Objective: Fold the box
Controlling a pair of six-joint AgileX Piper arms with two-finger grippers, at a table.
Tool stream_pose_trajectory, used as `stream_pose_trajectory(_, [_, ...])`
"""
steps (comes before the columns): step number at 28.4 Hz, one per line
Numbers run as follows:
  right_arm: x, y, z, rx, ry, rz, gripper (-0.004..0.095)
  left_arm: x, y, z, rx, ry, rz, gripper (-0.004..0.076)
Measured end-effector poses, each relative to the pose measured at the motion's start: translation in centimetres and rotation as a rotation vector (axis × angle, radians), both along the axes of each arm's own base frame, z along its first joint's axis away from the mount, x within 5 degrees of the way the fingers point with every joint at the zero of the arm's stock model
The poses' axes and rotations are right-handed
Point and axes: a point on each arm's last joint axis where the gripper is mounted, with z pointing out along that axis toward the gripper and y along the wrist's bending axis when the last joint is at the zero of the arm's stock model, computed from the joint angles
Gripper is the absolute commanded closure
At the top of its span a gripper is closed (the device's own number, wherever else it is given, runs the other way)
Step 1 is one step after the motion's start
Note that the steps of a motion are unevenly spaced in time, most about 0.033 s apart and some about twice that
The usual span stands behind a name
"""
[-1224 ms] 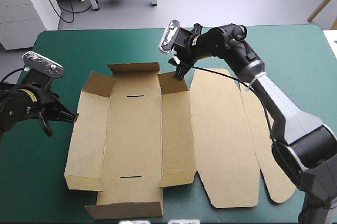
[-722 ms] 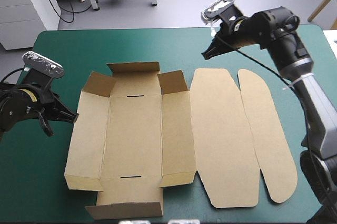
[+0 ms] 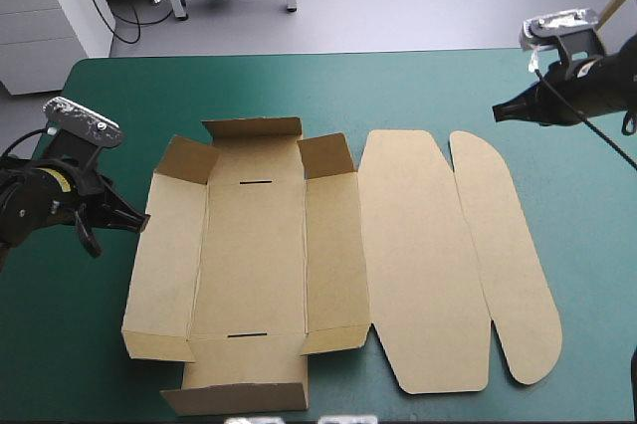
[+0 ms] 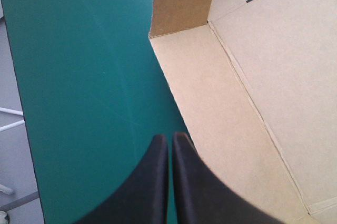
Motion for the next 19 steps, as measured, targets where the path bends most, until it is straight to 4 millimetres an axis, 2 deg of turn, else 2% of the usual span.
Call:
stream_pose_trajectory(2, [-1.5, -0.1, -0.7, -0.011, 0.023, 0.012, 0.0927, 0.4, -0.2, -0.3, -0.006, 0.017, -0.002, 0.0712])
stream_pose_trajectory(6, [-3.2, -0.1, -1.4, -0.026, 0.039, 0.027, 0.0927, 1.8, -0.7, -1.3, -0.035, 0.072, -0.005, 0.0708])
stream_pose_trajectory(10, [-4.6, -0.2, -1.7, -0.037, 0.028, 0.026, 0.0927, 3.7, -0.1, -2.7, -0.072, 0.149, 0.008, 0.0708])
stream_pose_trajectory(15, [-6.0, -0.3, -1.2, -0.057, -0.001, 0.018, 0.0927, 5.7, 3.1, -4.1, -0.235, 0.208, 0.035, 0.0708])
stream_pose_trajectory(19, [-6.6, -0.3, -0.9, -0.063, -0.019, 0.016, 0.0927, 6.3, 7.0, -4.3, -0.396, 0.165, 0.108, 0.0708])
